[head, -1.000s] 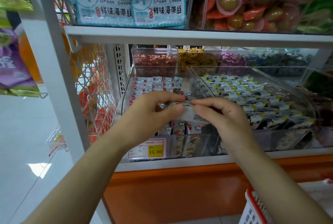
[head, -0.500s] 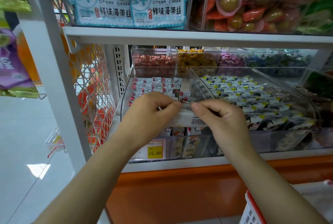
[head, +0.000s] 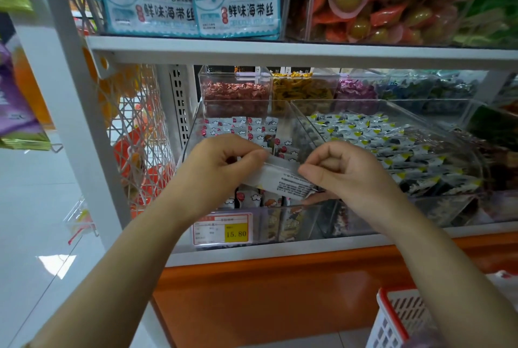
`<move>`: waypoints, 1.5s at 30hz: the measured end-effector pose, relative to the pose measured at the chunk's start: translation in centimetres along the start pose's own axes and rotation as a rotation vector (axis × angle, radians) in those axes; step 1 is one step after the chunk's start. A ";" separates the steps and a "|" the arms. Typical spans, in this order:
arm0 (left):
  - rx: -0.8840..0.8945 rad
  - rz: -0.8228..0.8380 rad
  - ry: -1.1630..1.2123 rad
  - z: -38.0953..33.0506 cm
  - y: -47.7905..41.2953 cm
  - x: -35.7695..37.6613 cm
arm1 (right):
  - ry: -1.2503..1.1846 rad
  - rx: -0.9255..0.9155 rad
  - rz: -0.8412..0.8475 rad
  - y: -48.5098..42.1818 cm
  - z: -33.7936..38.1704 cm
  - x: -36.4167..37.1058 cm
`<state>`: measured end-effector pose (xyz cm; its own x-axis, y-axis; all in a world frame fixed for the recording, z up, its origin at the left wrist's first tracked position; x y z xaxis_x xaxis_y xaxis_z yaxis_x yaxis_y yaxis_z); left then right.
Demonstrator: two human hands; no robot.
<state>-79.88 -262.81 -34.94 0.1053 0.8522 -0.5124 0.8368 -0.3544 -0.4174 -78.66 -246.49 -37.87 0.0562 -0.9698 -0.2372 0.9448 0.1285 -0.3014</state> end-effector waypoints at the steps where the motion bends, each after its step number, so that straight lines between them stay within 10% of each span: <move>1: -0.003 -0.004 -0.018 0.1 0.0 -0.2 | 0.036 0.000 0.011 0.0 0.1 -0.1; 23: -0.059 0.052 0.051 1.0 0.0 -0.6 | -0.106 -0.026 0.003 0.0 0.4 -0.1; 29: -0.238 -0.151 0.051 3.9 -0.4 -2.1 | 0.046 -0.075 0.049 0.5 0.5 1.4; 40: -0.074 -0.061 -0.060 1.8 -1.7 1.3 | -0.124 -0.034 -0.201 -0.8 -0.3 -0.7; 45: -0.077 -0.144 -0.165 2.5 -4.4 1.4 | -0.192 -0.019 -0.600 -1.2 -0.6 -6.5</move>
<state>-84.77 -260.97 -35.68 -0.1025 0.8153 -0.5699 0.8760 -0.1974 -0.4401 -80.32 -240.19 -36.54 -0.4233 -0.8939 0.1473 0.8241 -0.4474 -0.3474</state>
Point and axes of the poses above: each hand's wrist, its own y-axis away from the middle knuckle, its own x-axis out of the palm, z = x × y, the point moved 9 cm from there along -y, towards the middle knuckle, and after that the axes turned 1 degree about y, right-handed, at the moved point
